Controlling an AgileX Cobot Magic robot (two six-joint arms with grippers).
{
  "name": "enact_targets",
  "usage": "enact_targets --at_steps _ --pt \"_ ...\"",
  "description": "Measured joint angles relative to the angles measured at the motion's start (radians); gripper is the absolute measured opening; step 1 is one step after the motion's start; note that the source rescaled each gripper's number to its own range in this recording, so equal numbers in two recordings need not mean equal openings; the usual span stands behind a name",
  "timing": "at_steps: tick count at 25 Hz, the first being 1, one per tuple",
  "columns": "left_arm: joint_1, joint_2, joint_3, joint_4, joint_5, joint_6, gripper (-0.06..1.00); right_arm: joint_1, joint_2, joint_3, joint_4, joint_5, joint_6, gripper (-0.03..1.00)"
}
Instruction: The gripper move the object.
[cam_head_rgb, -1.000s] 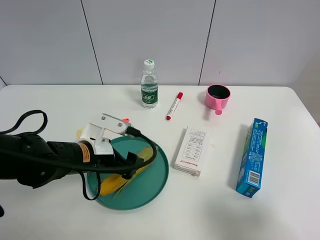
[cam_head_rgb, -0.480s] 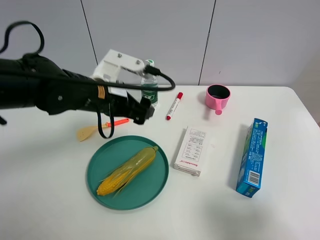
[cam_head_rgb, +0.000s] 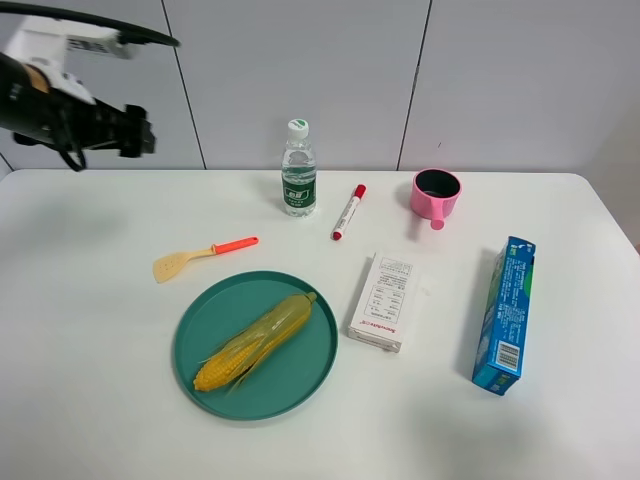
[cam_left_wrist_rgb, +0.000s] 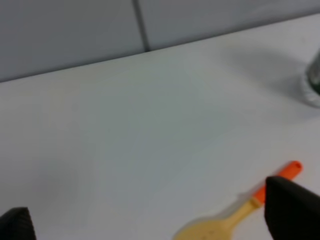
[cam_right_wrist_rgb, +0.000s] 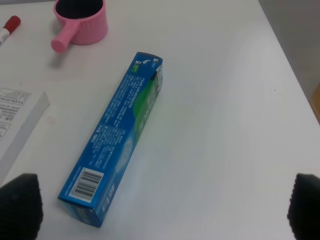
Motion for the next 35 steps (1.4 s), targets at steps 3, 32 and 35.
enact_targets --at_steps 3,32,35 --pt "0.135 -0.078 0.000 0.002 0.071 0.021 0.81 0.000 0.000 0.000 0.000 0.000 0.000 1.00" --pt "0.299 -0.938 0.333 -0.007 0.394 0.036 0.81 0.000 0.000 0.000 0.000 0.000 0.000 1.00" --pt "0.299 -1.023 0.397 -0.033 0.400 0.038 0.81 0.000 0.000 0.000 0.000 0.000 0.000 1.00"
